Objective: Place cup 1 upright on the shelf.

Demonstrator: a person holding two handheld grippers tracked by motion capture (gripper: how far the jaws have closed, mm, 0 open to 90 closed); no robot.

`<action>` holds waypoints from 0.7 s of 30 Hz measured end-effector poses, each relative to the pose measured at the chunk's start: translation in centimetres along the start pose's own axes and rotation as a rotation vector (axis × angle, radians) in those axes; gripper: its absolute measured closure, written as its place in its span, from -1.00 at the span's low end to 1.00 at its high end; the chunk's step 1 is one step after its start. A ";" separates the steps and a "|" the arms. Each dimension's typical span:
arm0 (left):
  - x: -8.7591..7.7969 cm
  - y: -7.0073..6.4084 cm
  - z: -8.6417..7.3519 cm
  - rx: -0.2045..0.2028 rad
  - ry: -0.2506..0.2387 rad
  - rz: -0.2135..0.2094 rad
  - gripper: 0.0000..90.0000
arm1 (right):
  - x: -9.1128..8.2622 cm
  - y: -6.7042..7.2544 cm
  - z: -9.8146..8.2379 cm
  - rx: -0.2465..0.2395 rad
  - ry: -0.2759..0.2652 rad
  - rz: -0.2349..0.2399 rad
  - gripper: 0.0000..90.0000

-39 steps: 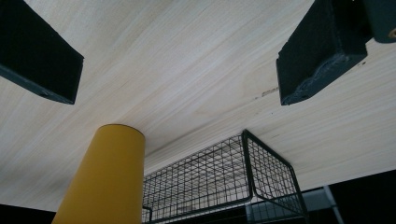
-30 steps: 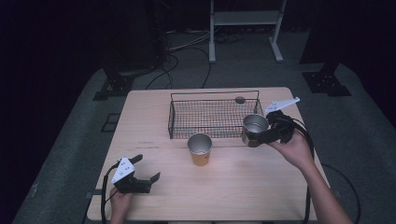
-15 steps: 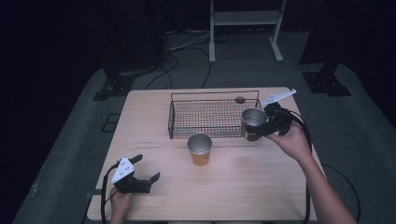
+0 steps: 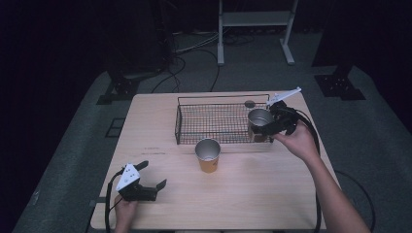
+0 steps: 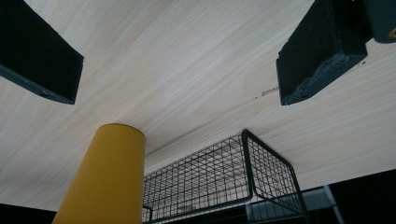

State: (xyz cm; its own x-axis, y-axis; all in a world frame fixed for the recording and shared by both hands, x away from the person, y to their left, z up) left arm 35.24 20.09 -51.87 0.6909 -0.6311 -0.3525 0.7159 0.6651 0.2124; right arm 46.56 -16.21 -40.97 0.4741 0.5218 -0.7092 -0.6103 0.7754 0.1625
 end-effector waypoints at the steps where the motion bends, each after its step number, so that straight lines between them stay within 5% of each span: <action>1: 0.0 0.0 0.0 0.000 0.000 0.000 -1.00 | 0.1 0.0 0.1 -0.004 0.004 -0.001 -0.61; 21: 0.0 0.0 0.0 -0.002 -0.003 -0.002 -1.00 | 1.2 -0.7 2.6 -0.008 0.014 -0.024 -0.61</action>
State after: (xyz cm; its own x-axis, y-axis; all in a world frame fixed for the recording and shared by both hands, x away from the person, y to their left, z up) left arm 35.24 20.09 -51.85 0.6901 -0.6333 -0.3502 0.7168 0.6649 0.2102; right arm 49.17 -15.18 -40.16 0.4799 0.4979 -0.7224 -0.6041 0.7846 0.1395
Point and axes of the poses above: each handheld gripper's, and its own axes: x roughly forward along the jaws, z roughly out of its top, y roughly to its left, the point moved 10 cm from there along x, roughly forward along the jaws, and after that the axes turned 10 degrees about x, right-handed, at the moved point
